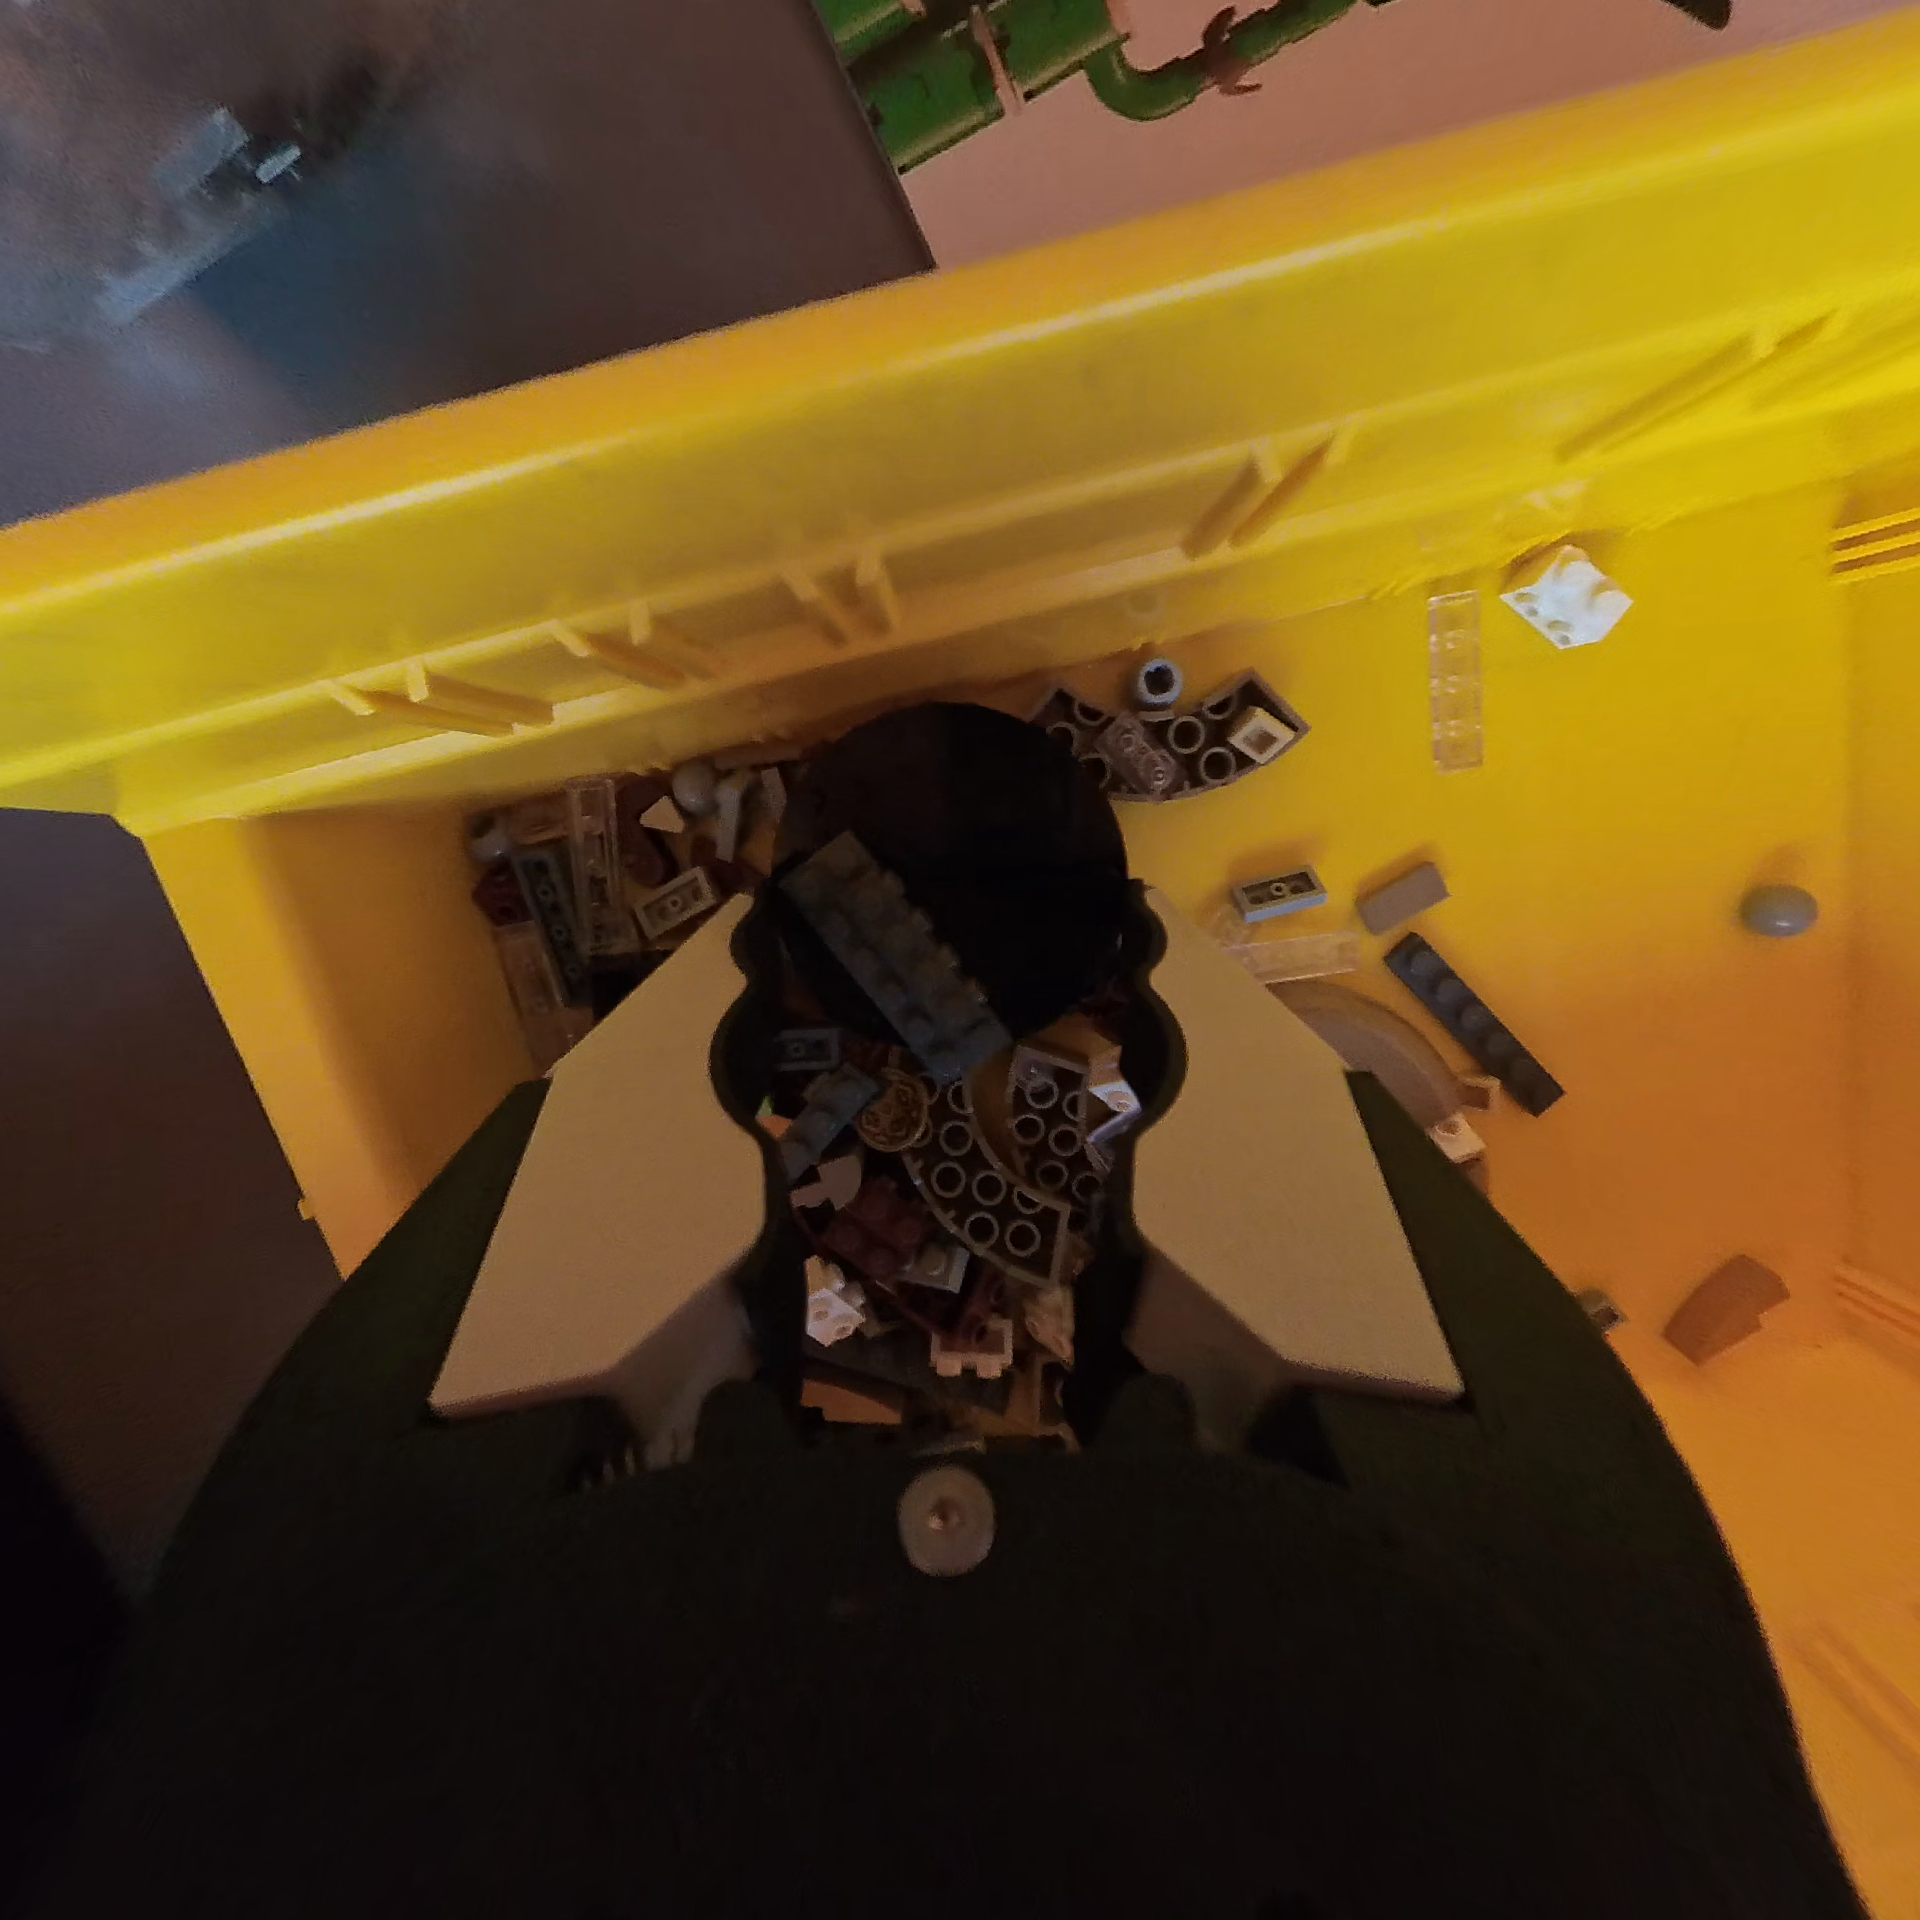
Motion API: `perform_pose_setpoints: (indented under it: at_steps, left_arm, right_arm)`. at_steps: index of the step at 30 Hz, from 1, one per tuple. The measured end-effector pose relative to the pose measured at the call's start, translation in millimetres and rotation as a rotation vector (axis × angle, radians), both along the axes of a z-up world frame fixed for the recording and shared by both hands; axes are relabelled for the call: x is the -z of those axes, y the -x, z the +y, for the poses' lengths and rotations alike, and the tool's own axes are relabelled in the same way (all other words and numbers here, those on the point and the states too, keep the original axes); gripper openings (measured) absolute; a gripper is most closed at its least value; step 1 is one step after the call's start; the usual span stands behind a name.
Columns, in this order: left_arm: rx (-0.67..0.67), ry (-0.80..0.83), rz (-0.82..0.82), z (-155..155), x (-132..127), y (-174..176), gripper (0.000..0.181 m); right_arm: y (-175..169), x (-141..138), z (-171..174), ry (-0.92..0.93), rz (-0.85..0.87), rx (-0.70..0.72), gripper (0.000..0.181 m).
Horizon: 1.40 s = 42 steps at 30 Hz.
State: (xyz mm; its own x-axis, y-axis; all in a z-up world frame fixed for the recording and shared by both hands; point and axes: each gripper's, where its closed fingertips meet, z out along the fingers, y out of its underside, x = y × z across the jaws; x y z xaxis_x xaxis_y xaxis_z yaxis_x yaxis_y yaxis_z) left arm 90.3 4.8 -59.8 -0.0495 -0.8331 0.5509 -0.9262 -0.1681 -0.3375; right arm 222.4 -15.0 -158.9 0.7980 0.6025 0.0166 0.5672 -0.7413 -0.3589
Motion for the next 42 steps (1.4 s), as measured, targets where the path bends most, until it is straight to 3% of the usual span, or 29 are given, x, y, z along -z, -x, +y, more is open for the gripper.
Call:
perform_pose_setpoints:
  at_steps: [1,5,10,15,19,23,24,26,29,31,39,42]
  left_arm:
    - [0.000,0.000,0.000,0,0,0,0.000]
    - [0.002,0.000,-0.003,0,0,0,0.000]
    - [0.017,0.009,0.011,-5,5,-3,0.000]
    - [0.022,0.012,0.020,-7,8,-4,0.000]
    - [0.021,0.013,0.016,-7,8,-5,0.000]
    - [0.027,0.017,0.023,-10,11,-7,0.000]
    - [0.029,0.017,0.024,-11,11,-7,0.000]
    - [0.031,0.016,0.022,-11,10,-6,0.000]
    - [0.020,0.029,-0.015,-10,1,-6,0.000]
    - [0.026,0.059,-0.045,-12,-7,-6,0.000]
    - [0.012,0.087,-0.104,-7,-25,-1,0.000]
    - [0.003,0.066,-0.113,-5,-28,0,0.000]
  right_arm:
    - [-1,-1,0,-0.009,-0.005,-0.003,0.066]
    - [-7,-19,0,-0.066,-0.063,-0.005,0.066]
    - [2,-76,7,-0.269,-0.043,-0.012,0.065]
    - [-5,-65,10,-0.244,-0.035,0.012,0.066]
    - [24,-100,14,-0.363,0.082,-0.040,0.066]
    - [112,-171,5,-0.601,0.392,-0.283,0.066]
    - [130,-177,2,-0.638,0.423,-0.354,0.066]
    - [138,-159,5,-0.617,0.400,-0.403,0.066]
    - [131,-133,13,-0.545,0.443,-0.358,0.066]
    - [132,-132,14,-0.552,0.467,-0.370,0.066]
    - [107,-120,17,-0.539,0.261,-0.337,0.074]
    - [78,-129,0,-0.493,0.217,-0.274,0.055]
